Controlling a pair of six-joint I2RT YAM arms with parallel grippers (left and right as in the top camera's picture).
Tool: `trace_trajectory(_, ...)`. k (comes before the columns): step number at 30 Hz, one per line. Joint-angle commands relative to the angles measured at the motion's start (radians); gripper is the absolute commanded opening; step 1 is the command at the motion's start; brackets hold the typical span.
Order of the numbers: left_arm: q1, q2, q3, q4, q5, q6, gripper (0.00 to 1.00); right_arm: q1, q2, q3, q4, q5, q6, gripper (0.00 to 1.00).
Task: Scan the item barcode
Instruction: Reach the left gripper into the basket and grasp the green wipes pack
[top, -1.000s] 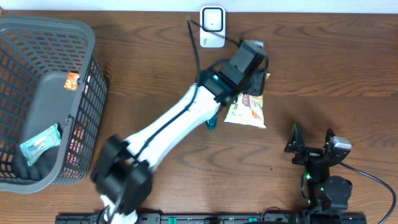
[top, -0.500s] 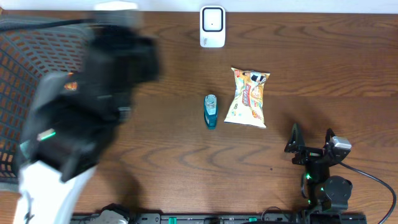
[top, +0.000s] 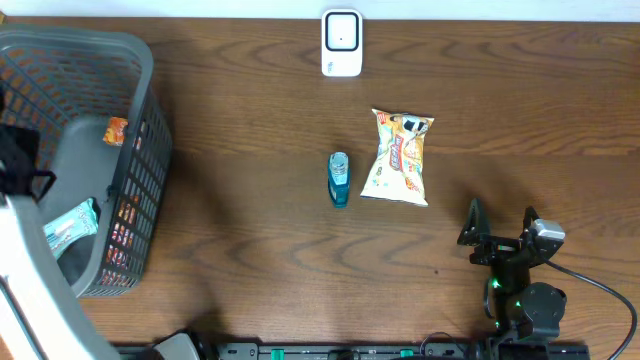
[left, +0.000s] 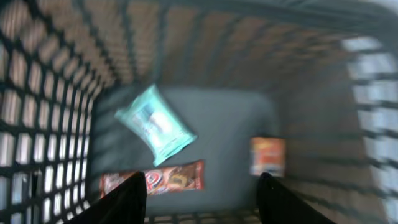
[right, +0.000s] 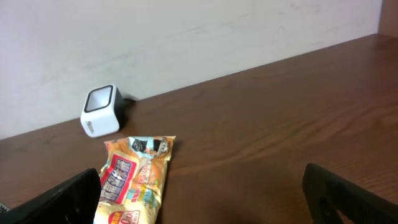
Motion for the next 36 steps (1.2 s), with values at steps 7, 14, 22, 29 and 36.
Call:
trace_trajectory(7,0.099,0.089,-0.340,0.174,0.083,-0.166,0.64,0.005,-0.005,-0.001,-0.004,0.011,-0.008,0.99)
trace_trajectory(14,0.126,0.089,-0.527,0.320,0.082,-0.205,0.68,0.005,-0.005,-0.001,-0.004,0.011,-0.008,0.99)
trace_trajectory(22,0.176,0.089,-0.688,0.515,0.083,-0.198,0.75,0.005,-0.005,-0.001,-0.004,0.011,-0.008,0.99)
trace_trajectory(29,0.176,0.092,-0.779,0.682,0.083,-0.173,0.79,0.005,-0.005,-0.001,-0.004,0.011,-0.008,0.99)
trace_trajectory(36,0.176,0.159,-0.787,0.726,0.084,-0.171,0.79,0.005,-0.005,-0.001,-0.004,0.011,-0.008,0.99)
